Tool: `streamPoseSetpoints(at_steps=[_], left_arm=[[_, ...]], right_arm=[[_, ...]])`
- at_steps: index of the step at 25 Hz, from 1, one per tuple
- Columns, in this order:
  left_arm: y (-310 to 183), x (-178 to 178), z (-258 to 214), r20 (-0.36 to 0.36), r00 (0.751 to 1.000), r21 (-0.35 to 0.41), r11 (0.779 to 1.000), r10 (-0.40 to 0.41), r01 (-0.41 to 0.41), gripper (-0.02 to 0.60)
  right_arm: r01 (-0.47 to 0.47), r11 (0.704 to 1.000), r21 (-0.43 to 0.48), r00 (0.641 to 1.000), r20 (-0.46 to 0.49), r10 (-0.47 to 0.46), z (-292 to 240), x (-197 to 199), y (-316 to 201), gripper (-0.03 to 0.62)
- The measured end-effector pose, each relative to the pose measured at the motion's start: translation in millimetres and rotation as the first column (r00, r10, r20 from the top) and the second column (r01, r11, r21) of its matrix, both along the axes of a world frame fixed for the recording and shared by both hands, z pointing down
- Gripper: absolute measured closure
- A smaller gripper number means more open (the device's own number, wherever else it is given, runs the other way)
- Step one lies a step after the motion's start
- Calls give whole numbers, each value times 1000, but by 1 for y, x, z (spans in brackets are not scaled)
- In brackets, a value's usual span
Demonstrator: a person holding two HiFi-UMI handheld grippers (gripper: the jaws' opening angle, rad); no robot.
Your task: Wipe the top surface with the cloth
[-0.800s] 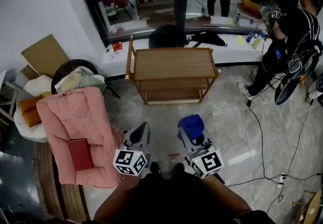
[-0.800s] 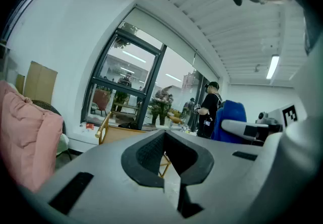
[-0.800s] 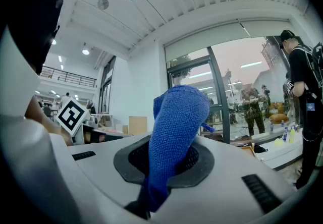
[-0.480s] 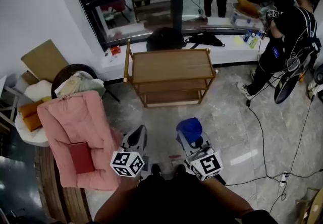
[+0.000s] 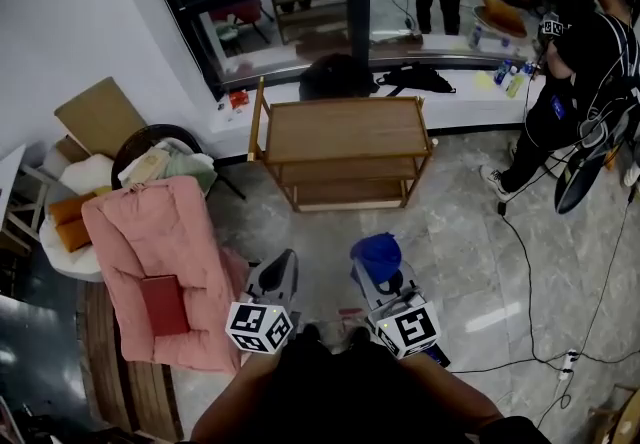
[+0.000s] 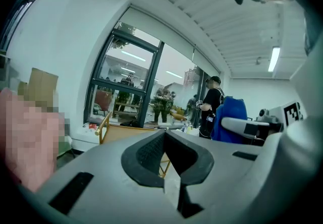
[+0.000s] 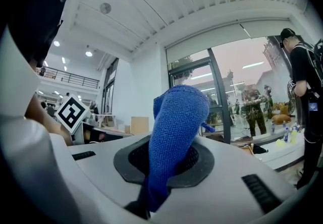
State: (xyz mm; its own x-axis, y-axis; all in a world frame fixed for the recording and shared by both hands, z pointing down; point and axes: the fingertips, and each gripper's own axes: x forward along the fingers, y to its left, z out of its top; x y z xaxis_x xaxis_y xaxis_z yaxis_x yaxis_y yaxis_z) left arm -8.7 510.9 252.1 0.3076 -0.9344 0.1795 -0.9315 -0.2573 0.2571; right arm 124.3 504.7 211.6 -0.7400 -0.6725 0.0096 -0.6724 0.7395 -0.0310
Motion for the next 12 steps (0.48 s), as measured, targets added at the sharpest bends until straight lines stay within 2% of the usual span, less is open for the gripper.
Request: streamPoseSetpoints(at_steps=[6, 12], left_arm=[[-3, -10, 14, 2, 998, -40, 998, -56, 56, 572], [-33, -13, 25, -9, 999, -47, 998, -53, 52, 572]], right_arm=[[20, 999, -27, 1000, 20, -19, 8, 3, -7, 546], [-11, 998, -66, 1000, 13, 12, 20, -1, -35, 546]])
